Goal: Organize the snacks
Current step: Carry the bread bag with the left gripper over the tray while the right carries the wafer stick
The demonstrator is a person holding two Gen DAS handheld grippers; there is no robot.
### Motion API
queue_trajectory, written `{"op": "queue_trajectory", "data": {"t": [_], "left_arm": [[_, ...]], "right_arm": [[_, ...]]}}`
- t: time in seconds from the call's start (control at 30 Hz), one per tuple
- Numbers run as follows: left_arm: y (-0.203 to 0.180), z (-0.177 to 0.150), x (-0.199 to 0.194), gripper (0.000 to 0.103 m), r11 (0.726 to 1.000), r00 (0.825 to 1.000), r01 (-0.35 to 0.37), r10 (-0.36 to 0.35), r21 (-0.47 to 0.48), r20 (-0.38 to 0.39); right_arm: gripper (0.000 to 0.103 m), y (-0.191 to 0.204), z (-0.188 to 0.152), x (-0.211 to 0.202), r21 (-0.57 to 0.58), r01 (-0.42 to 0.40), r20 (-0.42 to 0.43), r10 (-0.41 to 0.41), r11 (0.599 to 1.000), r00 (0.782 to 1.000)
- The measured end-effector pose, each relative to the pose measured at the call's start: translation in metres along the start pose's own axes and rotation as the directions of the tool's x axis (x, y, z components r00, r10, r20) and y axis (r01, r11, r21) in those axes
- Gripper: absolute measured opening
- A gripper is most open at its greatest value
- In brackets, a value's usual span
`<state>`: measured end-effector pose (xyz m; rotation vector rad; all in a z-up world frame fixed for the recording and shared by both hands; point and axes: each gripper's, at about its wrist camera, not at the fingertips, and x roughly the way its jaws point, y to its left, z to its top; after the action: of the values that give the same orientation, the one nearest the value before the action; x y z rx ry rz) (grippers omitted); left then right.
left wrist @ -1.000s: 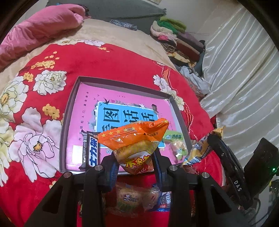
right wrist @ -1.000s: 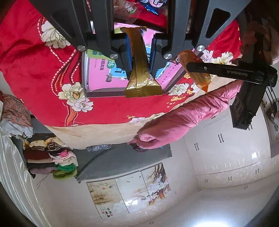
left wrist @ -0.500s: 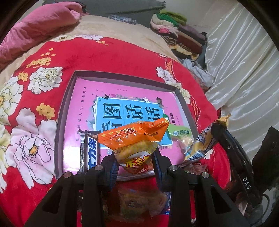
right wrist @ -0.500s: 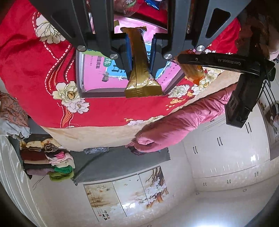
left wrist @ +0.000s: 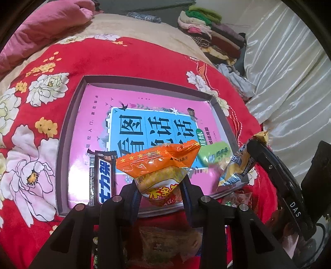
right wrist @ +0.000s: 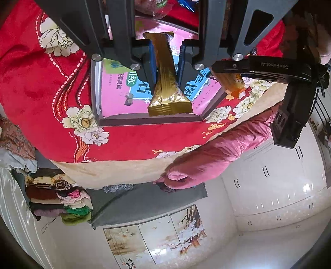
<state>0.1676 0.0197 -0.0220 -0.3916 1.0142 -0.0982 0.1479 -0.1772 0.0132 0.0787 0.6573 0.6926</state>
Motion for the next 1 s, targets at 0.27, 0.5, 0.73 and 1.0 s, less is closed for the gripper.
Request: {"op": "queue_trajectory", "data": {"t": [0.27, 0.5, 0.73, 1.0], "left_arm": [[-0.001, -0.002, 0.005, 0.036, 1.000, 1.000, -0.017, 0.017, 0.008, -0.002], [-0.001, -0.001, 0.006, 0.036, 1.000, 1.000, -0.024, 0.024, 0.019, -0.001], [0.001, 0.002, 0.009, 0.036, 0.999, 0.999, -0.029, 0.029, 0.018, -0.015], [-0.001, 0.004, 0.016, 0.036, 0.999, 0.999, -0.038, 0.039, 0.024, -0.032]], "right_arm": [[0.018, 0.002, -0.002, 0.009, -0.013, -0.010, -0.052, 0.009, 1.000, 0.999], [0.018, 0.008, -0.007, 0.018, -0.047, -0.007, -0.095, 0.003, 0.999, 0.995], [0.018, 0.007, -0.010, 0.028, -0.046, -0.011, -0.123, 0.005, 0.999, 0.992], [0.019, 0.004, -0.015, 0.041, -0.034, -0.019, -0.169, 0.013, 0.999, 0.986]]}}
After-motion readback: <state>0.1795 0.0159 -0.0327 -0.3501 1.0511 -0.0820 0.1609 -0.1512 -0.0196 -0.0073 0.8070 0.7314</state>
